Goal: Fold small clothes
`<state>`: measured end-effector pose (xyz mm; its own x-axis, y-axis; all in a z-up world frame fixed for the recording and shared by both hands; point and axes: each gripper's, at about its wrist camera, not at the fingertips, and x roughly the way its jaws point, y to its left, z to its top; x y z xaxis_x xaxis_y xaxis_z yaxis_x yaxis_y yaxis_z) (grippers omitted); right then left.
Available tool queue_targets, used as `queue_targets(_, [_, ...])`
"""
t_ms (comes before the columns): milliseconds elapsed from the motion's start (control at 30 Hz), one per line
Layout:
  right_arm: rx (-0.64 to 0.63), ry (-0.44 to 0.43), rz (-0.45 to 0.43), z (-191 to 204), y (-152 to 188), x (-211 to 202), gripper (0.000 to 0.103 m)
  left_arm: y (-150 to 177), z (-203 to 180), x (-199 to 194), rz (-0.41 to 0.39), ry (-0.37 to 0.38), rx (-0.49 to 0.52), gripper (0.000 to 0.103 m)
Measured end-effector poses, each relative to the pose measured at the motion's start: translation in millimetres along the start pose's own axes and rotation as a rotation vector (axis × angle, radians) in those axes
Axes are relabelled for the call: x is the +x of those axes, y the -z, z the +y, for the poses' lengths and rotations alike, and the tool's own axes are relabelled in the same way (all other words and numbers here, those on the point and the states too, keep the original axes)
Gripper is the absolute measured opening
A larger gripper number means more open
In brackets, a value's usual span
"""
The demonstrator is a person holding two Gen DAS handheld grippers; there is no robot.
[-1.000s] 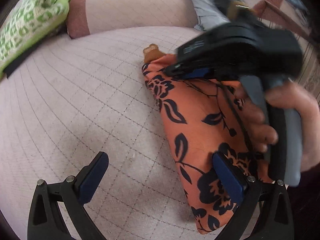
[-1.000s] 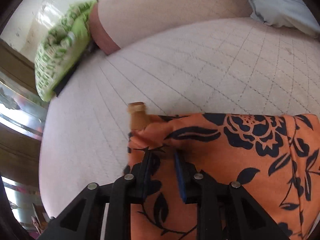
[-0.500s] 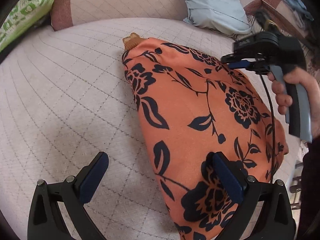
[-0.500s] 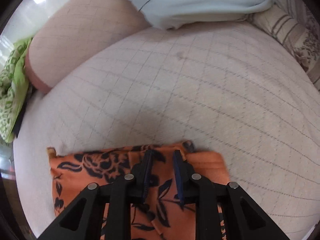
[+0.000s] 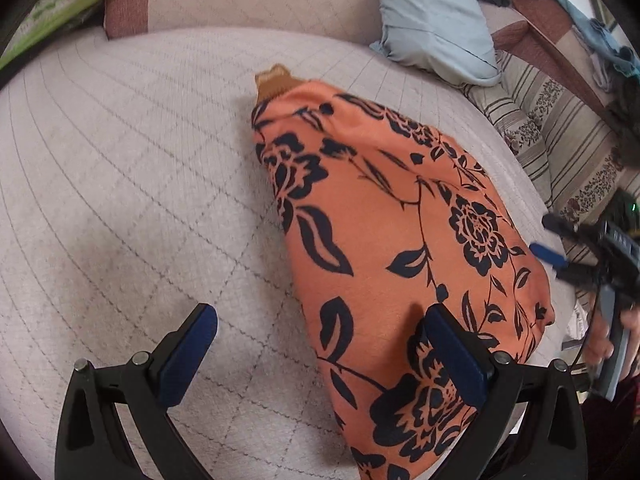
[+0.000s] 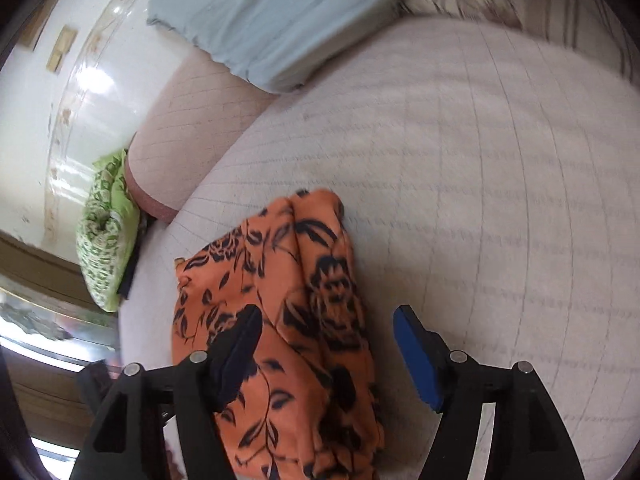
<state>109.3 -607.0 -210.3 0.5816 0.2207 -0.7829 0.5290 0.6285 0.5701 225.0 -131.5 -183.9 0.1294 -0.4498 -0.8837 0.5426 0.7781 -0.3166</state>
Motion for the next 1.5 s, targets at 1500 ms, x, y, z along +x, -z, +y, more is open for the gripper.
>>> queue_targets(1500, [-0.069, -0.194, 0.169, -4.3, 9.7, 64.5, 0.072, -20.0, -47.9, 37.4, -0.025, -0.096, 0.1, 0.103])
